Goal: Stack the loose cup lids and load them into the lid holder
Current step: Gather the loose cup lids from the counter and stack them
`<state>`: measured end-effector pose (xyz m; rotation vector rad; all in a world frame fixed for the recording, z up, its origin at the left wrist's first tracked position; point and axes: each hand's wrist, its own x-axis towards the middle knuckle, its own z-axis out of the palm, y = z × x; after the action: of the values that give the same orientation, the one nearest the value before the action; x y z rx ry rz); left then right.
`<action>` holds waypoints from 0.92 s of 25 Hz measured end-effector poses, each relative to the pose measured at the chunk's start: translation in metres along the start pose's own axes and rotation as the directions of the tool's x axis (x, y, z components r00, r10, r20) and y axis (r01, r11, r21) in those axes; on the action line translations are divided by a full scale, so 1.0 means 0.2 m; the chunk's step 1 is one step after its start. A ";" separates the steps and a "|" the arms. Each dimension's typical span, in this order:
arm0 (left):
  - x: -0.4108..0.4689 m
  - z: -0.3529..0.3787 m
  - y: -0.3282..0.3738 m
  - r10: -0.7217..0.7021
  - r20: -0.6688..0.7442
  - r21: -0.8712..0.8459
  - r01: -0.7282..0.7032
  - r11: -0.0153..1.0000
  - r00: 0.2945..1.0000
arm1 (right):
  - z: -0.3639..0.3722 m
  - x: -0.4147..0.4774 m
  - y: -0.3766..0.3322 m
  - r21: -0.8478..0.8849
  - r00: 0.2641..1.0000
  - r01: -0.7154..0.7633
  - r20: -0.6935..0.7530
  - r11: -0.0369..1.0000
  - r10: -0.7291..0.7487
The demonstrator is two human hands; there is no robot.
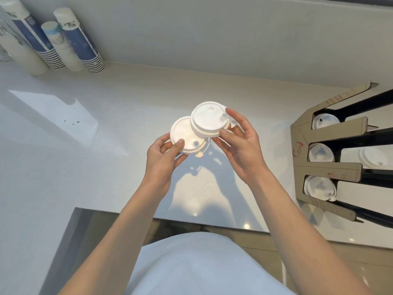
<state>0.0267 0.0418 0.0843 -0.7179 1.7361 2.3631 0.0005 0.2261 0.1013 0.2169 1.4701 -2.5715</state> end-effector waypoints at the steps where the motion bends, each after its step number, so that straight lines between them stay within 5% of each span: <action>1: 0.00 -0.02 0.01 0.004 0.010 -0.004 -0.004 1.000 1.000 | 0.03 -0.01 0.01 0.000 1.000 0.006 -0.028 1.000 -0.006; 8: -0.01 -0.14 0.07 0.014 0.127 0.012 -0.015 1.000 0.992 | 0.20 -0.09 0.09 -0.151 0.949 0.087 -0.287 0.985 -0.128; 16: -0.04 -0.21 0.13 0.039 0.220 0.058 -0.053 0.997 0.975 | 0.30 -0.18 0.16 -0.398 0.912 -0.019 -0.384 0.917 -0.147; 23: -0.07 -0.20 0.15 0.072 0.244 0.159 -0.114 0.981 0.967 | 0.34 -0.20 0.17 -0.446 0.891 -0.055 -0.427 0.893 -0.158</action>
<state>0.0397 -0.0017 0.1066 -0.3191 1.8732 2.2110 0.0449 0.1543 0.1150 0.7615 2.2111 -2.2173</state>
